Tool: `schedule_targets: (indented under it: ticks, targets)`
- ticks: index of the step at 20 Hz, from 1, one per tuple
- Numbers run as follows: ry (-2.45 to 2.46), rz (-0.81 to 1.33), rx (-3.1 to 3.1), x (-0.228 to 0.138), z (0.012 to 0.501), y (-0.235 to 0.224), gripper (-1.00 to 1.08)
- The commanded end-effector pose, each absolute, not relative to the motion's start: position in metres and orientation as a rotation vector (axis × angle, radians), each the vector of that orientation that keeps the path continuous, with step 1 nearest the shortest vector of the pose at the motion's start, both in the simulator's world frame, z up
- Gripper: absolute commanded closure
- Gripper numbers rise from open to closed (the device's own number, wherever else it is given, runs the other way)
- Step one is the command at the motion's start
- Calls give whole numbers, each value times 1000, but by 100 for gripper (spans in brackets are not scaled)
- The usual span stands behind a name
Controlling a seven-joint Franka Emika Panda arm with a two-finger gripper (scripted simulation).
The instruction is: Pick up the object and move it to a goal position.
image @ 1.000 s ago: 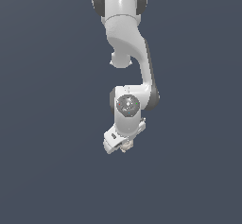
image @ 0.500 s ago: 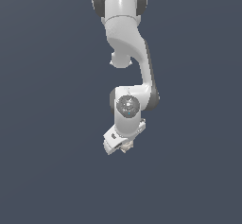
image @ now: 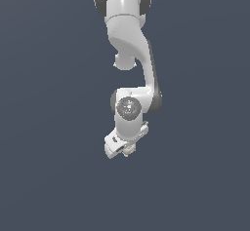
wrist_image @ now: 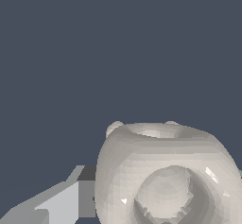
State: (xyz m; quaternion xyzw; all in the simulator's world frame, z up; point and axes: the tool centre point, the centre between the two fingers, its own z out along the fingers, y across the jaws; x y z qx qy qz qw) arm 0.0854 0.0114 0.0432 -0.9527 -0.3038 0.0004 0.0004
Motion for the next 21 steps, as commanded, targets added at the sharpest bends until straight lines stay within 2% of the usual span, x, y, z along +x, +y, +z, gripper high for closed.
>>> schedule_targets:
  ticks: [1,13,21]
  targets:
    - [-952,0,-2994,84,48,-2,108]
    - [-952,0,-2994,74,90,-114,108]
    - [-952,0,-2994,73,100,-143,108]
